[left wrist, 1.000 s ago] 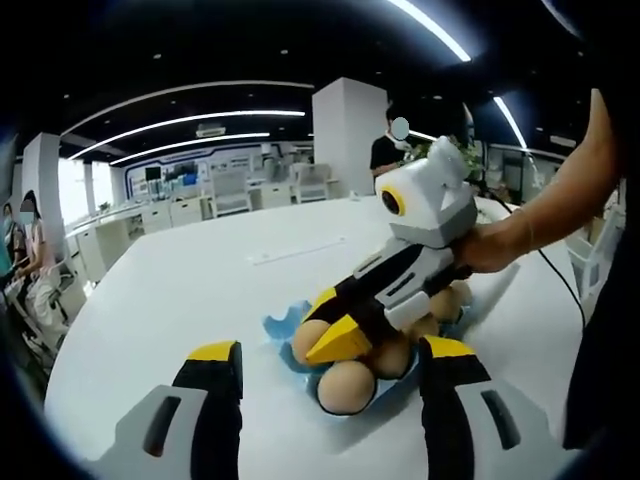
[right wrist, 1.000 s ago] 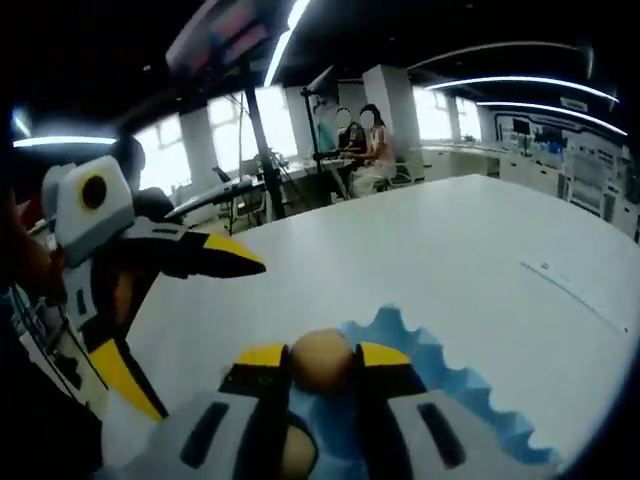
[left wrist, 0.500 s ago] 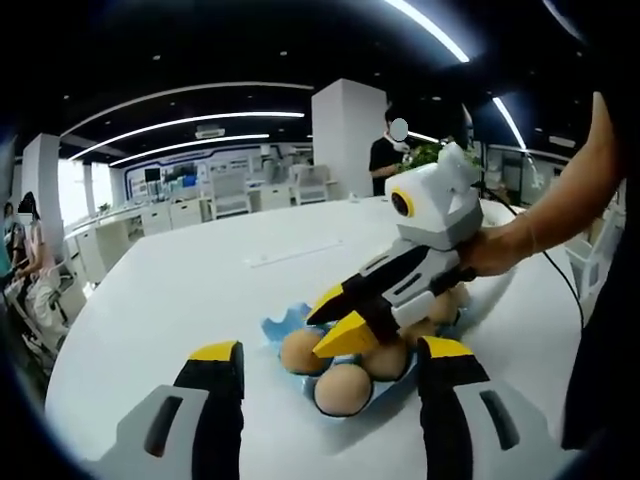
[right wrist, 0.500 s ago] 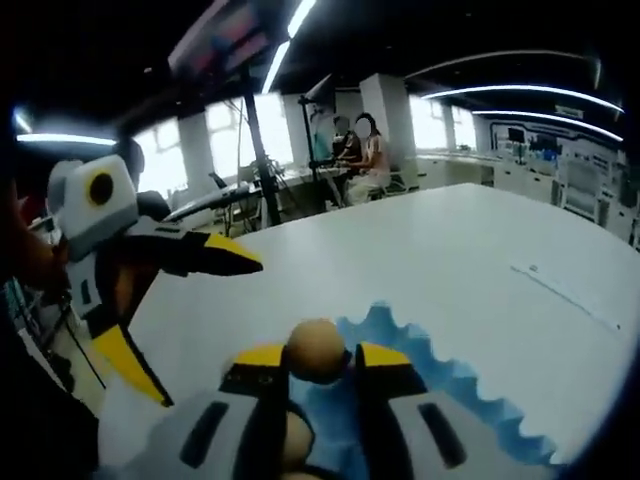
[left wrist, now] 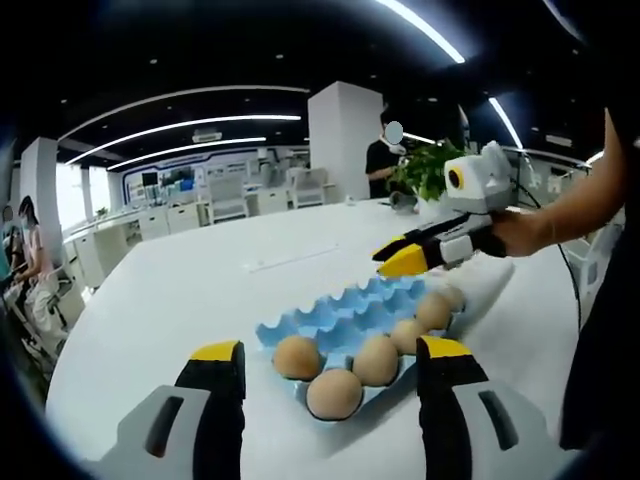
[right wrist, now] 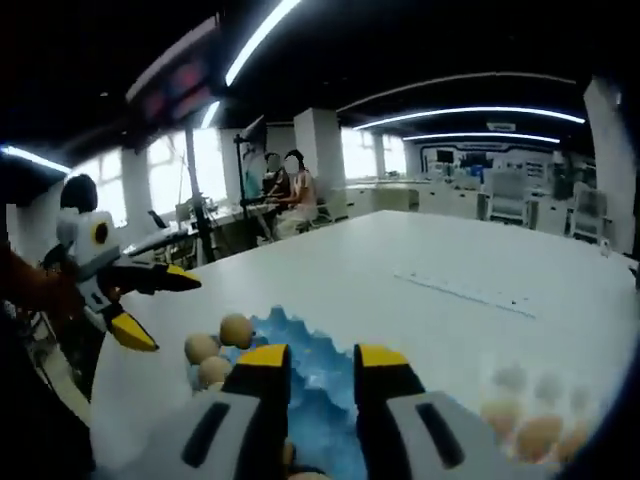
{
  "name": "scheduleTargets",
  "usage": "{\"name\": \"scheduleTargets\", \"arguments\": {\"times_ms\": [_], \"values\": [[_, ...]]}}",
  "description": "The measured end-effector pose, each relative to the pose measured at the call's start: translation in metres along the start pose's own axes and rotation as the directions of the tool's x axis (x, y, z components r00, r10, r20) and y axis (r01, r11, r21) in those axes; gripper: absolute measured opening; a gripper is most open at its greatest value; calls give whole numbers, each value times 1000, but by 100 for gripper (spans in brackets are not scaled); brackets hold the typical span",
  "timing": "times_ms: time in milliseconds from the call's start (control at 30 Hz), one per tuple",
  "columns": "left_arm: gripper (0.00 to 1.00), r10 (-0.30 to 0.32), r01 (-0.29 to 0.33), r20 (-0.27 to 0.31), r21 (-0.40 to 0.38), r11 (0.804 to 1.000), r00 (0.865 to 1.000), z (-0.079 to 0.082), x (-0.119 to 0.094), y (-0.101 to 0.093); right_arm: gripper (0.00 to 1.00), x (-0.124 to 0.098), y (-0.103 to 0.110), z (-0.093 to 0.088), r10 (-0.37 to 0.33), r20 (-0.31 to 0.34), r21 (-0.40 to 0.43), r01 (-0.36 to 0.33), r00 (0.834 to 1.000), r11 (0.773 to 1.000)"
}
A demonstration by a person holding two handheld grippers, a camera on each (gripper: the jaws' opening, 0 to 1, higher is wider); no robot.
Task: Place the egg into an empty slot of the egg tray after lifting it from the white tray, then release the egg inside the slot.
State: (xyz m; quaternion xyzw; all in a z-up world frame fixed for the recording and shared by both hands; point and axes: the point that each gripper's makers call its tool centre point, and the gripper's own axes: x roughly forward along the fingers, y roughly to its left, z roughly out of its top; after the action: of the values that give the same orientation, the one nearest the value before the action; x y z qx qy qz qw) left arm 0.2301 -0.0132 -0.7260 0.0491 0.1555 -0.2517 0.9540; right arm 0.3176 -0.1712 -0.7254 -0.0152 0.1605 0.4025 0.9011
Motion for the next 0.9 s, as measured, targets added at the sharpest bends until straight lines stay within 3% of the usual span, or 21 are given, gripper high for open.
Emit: {"name": "scheduleTargets", "arguments": {"times_ms": [133,167,400,533,567,733,833,900], "values": [[69,-4,4,2,-7,1000,1000,2,-1,-3,25,-36,-37,-16,-118,-23,36,118,993,992],[69,-5,5,2,-8,1000,1000,2,-1,-4,25,-51,-54,-25,-185,-40,30,186,982,982],[69,-10,10,5,2,1000,1000,5,0,-7,25,-81,-86,-51,-282,-94,34,286,955,958],[69,-10,10,6,3,1000,1000,7,0,-7,25,-85,-91,-53,-297,-113,-26,296,948,955],[69,-9,9,4,2,1000,1000,7,0,-6,25,-86,-94,-55,-306,-120,-74,299,944,951],[69,-12,12,4,1,1000,1000,7,0,-7,25,-88,-94,-64,-303,-160,-121,286,939,950],[68,-16,16,1,-2,1000,1000,6,1,-8,25,-90,-97,-75,-305,-217,-160,274,927,948],[68,-17,17,2,-3,1000,1000,6,1,-7,26,-89,-97,-73,-265,-204,-129,243,942,961]]}}
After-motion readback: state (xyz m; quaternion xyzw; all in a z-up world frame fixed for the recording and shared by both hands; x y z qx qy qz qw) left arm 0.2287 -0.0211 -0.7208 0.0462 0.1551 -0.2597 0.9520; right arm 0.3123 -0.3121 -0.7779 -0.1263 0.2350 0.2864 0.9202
